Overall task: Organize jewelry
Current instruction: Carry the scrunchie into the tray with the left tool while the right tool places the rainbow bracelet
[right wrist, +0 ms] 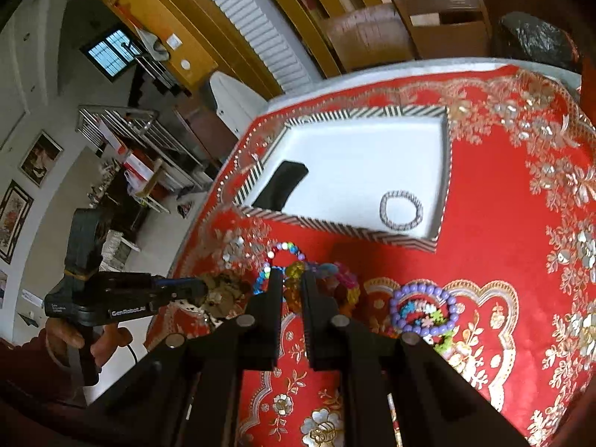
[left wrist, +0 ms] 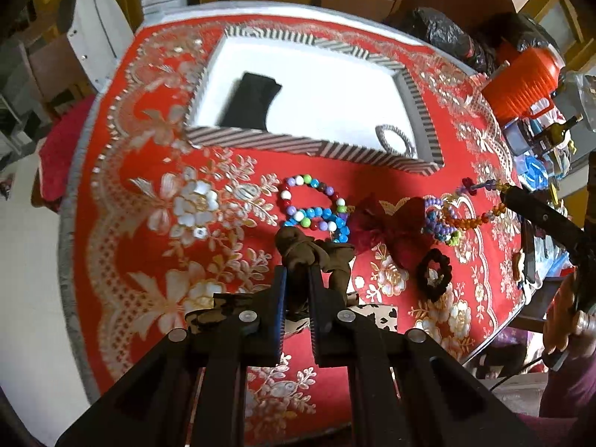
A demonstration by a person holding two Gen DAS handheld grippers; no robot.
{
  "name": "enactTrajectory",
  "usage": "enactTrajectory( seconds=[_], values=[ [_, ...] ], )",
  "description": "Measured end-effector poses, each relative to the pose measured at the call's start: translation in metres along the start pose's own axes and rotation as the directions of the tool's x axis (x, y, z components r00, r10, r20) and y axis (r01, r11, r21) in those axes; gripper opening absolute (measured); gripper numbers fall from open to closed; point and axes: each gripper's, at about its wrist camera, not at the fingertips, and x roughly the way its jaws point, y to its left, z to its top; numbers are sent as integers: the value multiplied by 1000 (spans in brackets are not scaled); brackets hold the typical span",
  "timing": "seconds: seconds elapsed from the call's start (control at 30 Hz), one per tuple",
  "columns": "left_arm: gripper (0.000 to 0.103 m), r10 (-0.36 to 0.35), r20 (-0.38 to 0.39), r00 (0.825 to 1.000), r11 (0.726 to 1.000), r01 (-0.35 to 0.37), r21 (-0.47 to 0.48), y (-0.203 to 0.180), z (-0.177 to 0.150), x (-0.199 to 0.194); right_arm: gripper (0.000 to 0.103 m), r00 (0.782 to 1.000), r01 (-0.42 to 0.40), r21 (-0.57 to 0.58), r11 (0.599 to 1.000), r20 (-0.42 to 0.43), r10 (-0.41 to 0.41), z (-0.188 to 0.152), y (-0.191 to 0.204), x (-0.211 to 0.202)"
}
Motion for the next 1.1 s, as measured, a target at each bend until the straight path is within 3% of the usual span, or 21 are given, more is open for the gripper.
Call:
enactTrajectory(
  seconds=[0.17,0.53,1.1],
  values=[
    [0,35,57,998,999,-35,-2,-1,7,-15,10,1000,4,-11,1000,20,-4,4,2,-9],
    [0,64,108,992,998,-66,17,-10,35,-15,10,999,25,-43,999,29,-24,23,8,-9],
    [0,101,141,985,994,-105,22,14,116,2,10,996,81,-45,996,27,-80,74,6,25]
  ],
)
